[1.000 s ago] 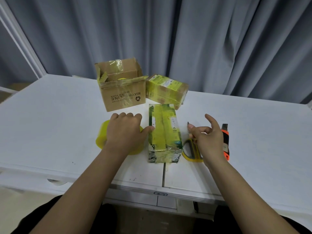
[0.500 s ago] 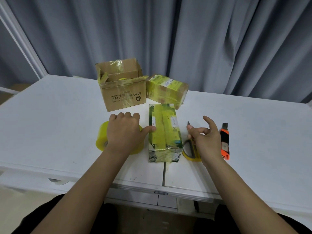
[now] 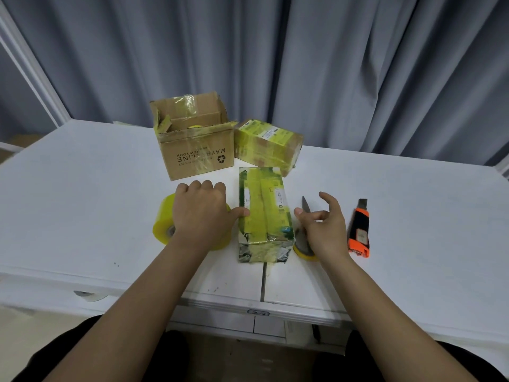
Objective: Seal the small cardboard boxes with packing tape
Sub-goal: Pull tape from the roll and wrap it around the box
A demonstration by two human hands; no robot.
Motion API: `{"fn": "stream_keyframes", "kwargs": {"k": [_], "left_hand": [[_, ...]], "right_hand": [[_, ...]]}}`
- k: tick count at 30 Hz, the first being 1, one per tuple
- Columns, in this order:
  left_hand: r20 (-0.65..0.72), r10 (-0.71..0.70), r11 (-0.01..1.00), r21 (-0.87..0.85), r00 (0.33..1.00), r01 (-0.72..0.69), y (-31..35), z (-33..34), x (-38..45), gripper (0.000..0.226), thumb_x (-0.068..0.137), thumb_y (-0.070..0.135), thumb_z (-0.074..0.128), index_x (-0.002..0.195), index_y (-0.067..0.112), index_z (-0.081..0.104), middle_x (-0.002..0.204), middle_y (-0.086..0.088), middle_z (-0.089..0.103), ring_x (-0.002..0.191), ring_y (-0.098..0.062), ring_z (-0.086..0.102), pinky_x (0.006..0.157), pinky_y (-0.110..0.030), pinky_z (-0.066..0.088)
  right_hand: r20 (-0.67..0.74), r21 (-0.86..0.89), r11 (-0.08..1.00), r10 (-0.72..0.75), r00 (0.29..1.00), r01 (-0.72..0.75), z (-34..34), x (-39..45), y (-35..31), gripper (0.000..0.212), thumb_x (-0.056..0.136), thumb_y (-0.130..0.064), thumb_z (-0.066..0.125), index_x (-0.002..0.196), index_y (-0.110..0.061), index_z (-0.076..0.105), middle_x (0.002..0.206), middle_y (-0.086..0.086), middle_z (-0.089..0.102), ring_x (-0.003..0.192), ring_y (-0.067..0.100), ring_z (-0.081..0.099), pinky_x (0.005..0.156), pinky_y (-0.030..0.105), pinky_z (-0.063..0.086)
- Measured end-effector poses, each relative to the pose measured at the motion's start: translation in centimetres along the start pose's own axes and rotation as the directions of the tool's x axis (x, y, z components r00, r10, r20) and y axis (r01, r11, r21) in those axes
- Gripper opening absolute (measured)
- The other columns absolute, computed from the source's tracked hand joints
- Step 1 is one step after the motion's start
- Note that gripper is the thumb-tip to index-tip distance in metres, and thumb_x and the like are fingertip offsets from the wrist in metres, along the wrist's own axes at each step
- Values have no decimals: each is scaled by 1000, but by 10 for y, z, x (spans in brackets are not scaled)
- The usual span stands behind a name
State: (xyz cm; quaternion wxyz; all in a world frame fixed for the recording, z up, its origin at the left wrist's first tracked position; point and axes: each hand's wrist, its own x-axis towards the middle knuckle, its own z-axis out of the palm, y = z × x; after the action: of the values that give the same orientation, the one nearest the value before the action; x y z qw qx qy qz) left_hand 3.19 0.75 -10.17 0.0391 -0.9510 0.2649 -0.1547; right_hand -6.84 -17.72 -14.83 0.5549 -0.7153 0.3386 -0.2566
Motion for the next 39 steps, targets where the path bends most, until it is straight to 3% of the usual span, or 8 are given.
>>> {"fn": "stream_keyframes", "kwargs": {"k": [3,6,10,15,19,30,33,39], "left_hand": [[3,4,1000,2,1000,-4,1,0,-1,68,80,78,33,89,14,55,89,-3,61,88,-24,55,77,-34,30],[4,8,1000,6,1000,-8,1,0,-1,67,81,77,33,89,14,54,89,-3,61,88,-24,55,76,-34,30],[11,5,1000,30,1000,-6,2,-2,-1,71,79,79,30,92,14,55,92,-3,62,90,-24,56,77,-35,32],[12,12,999,48,1000,-12,3,-2,-1,71,80,79,29,93,14,55,94,-3,62,92,-25,56,78,-35,33],[8,13,999,49,1000,-13,4,-2,-1,70,81,78,30,91,14,54,92,-3,62,90,-25,56,78,-35,34],[38,-4,1000,14,999,4,6,-1,0,69,81,77,34,98,14,57,97,-4,62,95,-25,55,81,-36,34],[44,-9,1000,17,999,9,7,-2,0,69,81,77,35,97,14,57,96,-4,62,94,-25,56,81,-37,34],[33,-38,998,-40,999,39,6,-7,-5,58,91,63,29,99,13,58,98,-5,62,95,-27,55,77,-37,33]], "right_hand": [[36,-158,985,-62,997,67,2,0,4,62,86,-31,69,139,-23,39,75,-2,62,80,9,60,88,34,47],[19,-387,905,-182,983,175,0,2,5,68,84,-41,68,142,-26,35,106,5,56,107,24,49,91,39,42],[90,-567,781,-255,963,260,-7,0,9,66,86,-15,63,144,-24,33,117,11,45,109,29,45,76,31,36],[-27,-239,890,-405,914,387,-12,-1,-11,35,91,-4,54,120,-23,56,100,5,53,81,2,50,70,7,37],[79,45,980,-197,977,194,2,-20,-12,14,95,-13,54,107,-19,60,93,2,62,82,1,59,73,11,45],[202,-105,976,-166,965,190,17,-36,2,18,94,-41,54,94,-22,55,84,-1,60,78,11,56,61,12,41],[168,-104,978,-160,973,179,17,-33,2,10,91,-34,61,88,-26,56,80,-6,60,74,4,55,61,8,41],[165,-129,983,-109,980,131,27,-3,-13,11,88,-25,65,93,-17,71,80,-7,67,78,13,62,71,28,46]]}}
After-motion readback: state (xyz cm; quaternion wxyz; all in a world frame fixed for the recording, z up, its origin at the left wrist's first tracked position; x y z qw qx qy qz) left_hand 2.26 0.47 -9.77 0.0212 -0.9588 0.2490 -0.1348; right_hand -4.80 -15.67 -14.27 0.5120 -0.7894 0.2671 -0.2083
